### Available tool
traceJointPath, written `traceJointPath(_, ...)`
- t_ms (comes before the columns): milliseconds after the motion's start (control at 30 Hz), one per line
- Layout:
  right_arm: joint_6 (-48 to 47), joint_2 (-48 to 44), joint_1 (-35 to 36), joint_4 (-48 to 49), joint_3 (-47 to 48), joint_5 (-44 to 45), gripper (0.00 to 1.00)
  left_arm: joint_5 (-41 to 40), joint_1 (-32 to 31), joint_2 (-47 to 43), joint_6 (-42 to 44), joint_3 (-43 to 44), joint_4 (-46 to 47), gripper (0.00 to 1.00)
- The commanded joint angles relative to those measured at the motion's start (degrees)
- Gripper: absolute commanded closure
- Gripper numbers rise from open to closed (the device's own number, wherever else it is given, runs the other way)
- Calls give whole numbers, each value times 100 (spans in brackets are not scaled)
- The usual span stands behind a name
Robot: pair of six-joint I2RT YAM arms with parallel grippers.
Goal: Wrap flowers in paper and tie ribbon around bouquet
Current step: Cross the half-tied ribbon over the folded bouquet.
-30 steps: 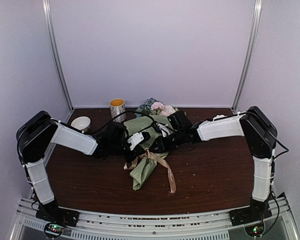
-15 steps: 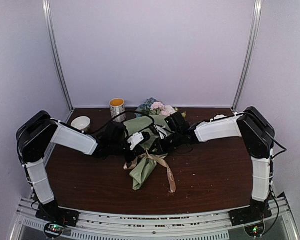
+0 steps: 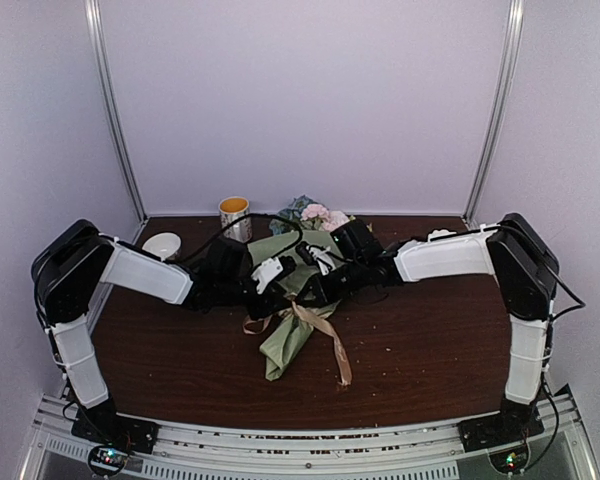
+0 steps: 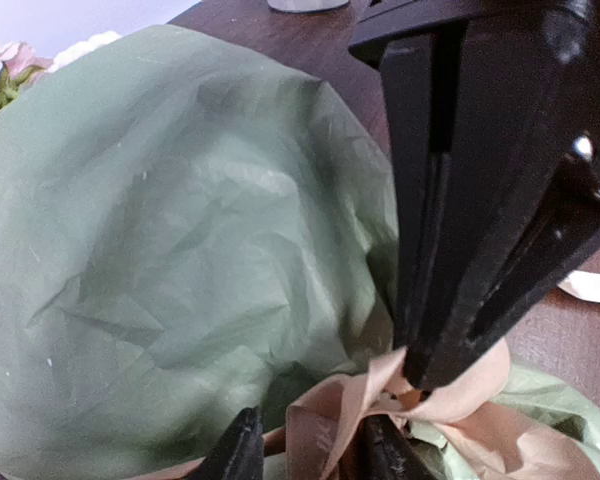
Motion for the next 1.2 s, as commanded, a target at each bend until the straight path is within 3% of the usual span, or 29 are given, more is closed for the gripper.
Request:
traceJointPath(0, -274, -315, 110, -103, -73, 85, 100, 276, 9, 46, -77, 257, 95, 62)
traceJointPath(167, -389, -377, 141, -224, -67, 3, 100, 188, 10, 128, -99, 333, 151, 64)
traceJointPath(467, -501, -476, 174, -398, -135, -97, 100, 320, 10, 286, -124, 275, 337, 100)
traceJointPath(733, -721, -568, 214, -666, -351, -280, 100, -482, -13, 68, -346, -159, 1127, 100)
traceJointPath(833, -748, -702, 110, -682, -401, -458, 81, -520, -69, 69, -296, -222, 1236, 100)
traceJointPath(933, -612, -876, -225, -546, -402, -542, 72, -501, -111, 65, -273, -264, 1247, 100)
traceJointPath(1033, -611, -890, -454, -506, -195, -436, 71, -491, -121, 34, -274, -335, 1331, 100)
traceJointPath(1167, -526, -456, -478, -612, 317, -300, 81, -518, -126, -5, -267, -374, 1400, 100)
